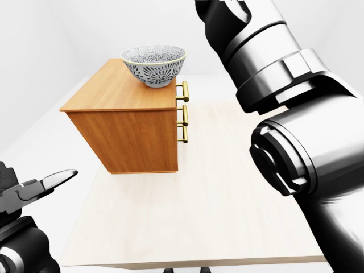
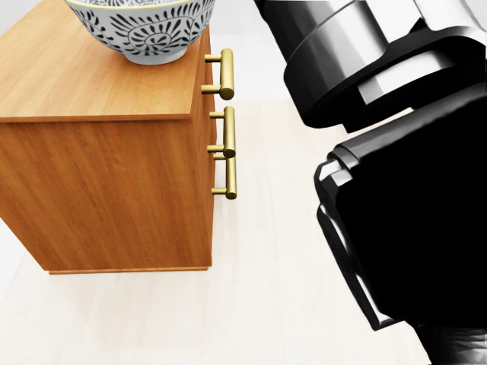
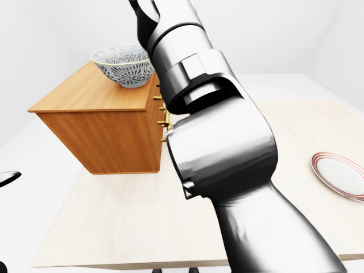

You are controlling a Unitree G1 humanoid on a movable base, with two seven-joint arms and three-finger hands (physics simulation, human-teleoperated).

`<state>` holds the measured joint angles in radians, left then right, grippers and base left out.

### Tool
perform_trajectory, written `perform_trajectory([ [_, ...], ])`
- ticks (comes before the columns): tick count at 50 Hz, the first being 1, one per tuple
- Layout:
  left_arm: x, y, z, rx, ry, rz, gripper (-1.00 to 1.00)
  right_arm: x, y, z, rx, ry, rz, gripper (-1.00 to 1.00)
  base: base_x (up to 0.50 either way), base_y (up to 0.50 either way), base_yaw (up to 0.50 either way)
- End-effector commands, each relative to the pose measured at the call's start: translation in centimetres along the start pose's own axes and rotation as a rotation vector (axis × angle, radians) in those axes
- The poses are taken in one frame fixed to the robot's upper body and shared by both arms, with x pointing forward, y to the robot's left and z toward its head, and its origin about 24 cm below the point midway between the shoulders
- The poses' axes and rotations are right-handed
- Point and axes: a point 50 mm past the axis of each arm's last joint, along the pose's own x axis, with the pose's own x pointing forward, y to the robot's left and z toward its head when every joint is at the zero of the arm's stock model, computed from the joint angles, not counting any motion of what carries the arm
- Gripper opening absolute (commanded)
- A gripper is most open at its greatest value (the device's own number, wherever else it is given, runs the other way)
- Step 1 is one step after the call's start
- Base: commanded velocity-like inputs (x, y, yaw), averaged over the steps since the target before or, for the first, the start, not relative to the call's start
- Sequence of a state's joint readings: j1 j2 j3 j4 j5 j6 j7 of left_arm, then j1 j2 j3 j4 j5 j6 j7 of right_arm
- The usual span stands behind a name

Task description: Put the bowl on top of the cabinet.

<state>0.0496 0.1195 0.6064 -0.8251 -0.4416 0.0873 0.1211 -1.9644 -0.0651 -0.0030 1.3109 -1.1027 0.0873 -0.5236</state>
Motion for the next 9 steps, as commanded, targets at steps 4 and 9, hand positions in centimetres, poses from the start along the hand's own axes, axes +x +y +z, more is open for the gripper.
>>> perform_trajectory([
  [4,0.0,-0.1,-0.1,0.005,0.004,-0.003,1.0,3.2,-6.5,-1.7,0.125,0.093,-0.172,1.0,0.0,0.0,0.0],
  [9,0.0,-0.1,0.0,0.003,-0.002,-0.002,1.0,3.5,-7.6,-3.6,0.094,0.127,-0.201,1.0,0.0,0.0,0.0],
])
